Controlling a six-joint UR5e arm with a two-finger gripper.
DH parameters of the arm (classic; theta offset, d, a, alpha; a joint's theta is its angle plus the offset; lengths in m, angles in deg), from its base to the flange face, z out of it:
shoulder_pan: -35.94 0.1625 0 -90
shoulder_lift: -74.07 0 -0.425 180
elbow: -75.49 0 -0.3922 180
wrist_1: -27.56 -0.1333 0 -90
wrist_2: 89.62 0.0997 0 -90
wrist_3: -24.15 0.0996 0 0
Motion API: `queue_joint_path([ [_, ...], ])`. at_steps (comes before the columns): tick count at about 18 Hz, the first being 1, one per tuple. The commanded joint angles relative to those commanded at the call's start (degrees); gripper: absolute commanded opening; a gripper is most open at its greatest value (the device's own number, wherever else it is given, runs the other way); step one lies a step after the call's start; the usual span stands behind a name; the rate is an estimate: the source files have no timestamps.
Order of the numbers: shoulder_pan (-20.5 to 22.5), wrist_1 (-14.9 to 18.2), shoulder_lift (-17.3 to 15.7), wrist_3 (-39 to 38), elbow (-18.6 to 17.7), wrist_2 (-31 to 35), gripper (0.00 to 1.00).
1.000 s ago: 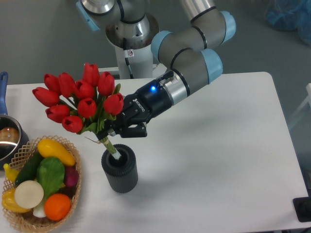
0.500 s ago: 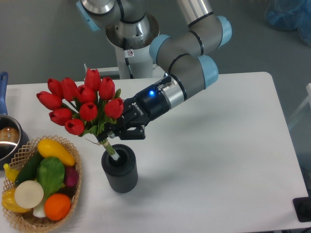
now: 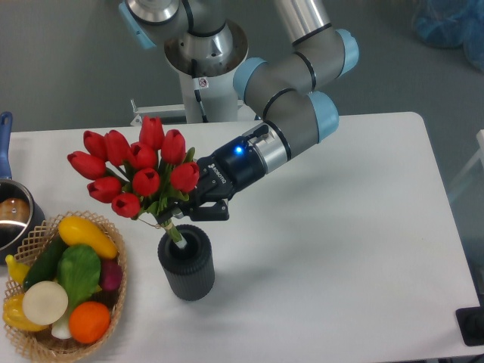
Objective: Insert the flowers into the vase
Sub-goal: 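Lower the tulip stems into the black vase opening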
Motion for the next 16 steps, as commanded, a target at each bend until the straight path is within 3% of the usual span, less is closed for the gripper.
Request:
queue_joint_path([
  [16,0.62,0.00,4.75,1.84,0.18,-0.09,0.07],
])
